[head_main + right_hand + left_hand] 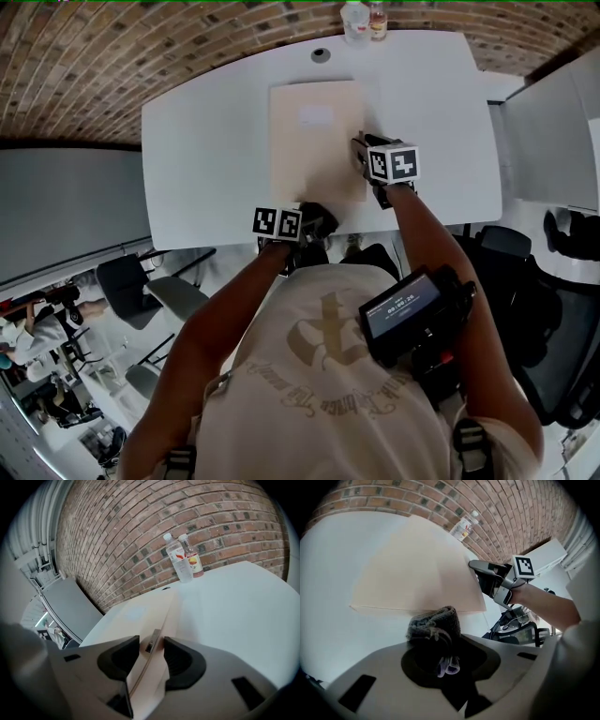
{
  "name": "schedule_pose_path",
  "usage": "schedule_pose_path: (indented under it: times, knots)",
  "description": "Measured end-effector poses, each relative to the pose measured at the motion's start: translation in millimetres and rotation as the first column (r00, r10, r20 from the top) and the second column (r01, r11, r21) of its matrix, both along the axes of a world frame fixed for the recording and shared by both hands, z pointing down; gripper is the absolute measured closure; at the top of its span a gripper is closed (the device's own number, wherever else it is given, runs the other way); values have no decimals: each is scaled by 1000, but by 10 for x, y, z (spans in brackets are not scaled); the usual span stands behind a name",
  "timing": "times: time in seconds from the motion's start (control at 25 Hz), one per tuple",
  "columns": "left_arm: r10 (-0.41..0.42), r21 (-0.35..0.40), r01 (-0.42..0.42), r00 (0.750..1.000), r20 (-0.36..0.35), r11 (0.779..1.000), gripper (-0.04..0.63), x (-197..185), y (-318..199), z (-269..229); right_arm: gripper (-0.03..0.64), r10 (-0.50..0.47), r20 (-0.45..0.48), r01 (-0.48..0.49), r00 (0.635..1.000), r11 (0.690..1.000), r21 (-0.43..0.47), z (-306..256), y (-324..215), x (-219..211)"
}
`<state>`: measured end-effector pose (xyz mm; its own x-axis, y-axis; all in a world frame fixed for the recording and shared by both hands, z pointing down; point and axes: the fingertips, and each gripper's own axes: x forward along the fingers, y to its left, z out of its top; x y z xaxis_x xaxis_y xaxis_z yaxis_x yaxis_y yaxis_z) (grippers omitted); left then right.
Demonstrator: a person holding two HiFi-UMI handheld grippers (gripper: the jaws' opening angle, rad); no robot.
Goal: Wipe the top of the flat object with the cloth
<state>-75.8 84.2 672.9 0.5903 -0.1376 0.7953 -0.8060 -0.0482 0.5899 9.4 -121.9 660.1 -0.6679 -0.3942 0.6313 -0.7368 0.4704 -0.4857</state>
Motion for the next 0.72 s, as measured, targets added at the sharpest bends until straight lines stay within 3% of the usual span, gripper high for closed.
schedule_pose_path:
  times: [0.32, 0.72]
  knots:
    - [218, 12, -218, 975, -48, 976, 499, 597, -3, 15, 442, 4, 31, -4, 1000, 1000, 2, 5, -6, -5]
    - [355, 41, -353, 928, -113, 935, 499, 1150, -9, 6, 440, 7, 61, -8, 998, 1000, 10, 4, 2, 3]
